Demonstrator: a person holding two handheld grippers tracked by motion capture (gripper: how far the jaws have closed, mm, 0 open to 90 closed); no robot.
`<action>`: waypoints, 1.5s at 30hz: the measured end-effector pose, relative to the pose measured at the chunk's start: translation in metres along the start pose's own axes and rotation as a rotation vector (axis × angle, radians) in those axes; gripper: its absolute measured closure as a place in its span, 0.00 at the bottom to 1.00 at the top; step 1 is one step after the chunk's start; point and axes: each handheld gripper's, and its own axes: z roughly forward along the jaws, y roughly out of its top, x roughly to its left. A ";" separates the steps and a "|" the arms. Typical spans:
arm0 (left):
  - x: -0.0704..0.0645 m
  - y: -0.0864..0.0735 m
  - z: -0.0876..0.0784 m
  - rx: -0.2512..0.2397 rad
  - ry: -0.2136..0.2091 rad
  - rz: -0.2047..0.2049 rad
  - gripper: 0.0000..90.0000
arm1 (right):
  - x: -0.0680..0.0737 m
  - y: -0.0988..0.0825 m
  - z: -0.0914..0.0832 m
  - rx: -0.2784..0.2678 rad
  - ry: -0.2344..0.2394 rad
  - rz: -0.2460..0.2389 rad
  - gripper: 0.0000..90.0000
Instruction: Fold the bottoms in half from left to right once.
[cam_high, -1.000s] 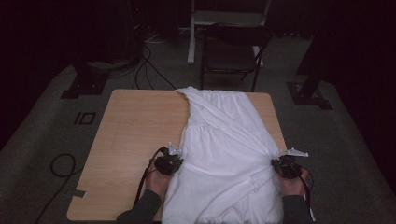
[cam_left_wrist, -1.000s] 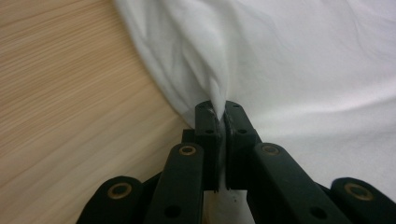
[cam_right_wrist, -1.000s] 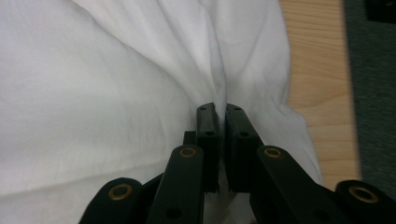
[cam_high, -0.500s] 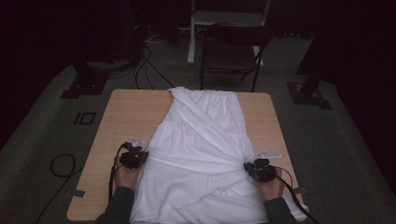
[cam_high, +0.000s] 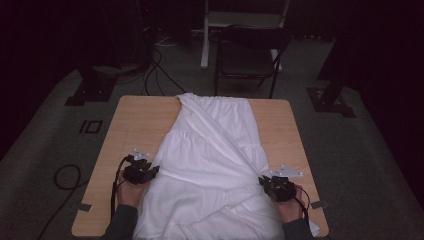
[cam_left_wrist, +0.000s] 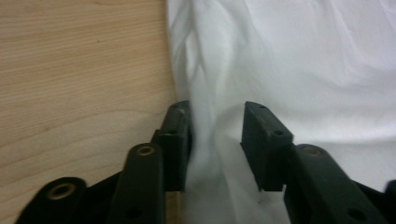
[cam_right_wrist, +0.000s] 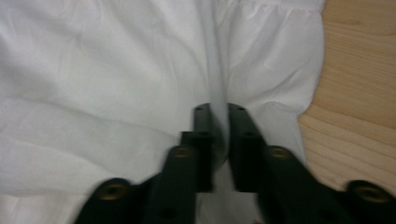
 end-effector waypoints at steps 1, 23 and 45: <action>0.000 -0.001 0.001 0.003 -0.003 -0.002 0.65 | 0.002 0.000 0.000 0.002 -0.002 -0.004 0.69; -0.007 -0.007 0.000 -0.024 -0.007 0.023 0.94 | 0.038 -0.004 -0.009 -0.012 0.187 -0.131 1.00; -0.015 0.001 0.000 -0.039 -0.034 0.029 0.52 | -0.019 -0.042 -0.070 0.031 0.108 0.023 0.65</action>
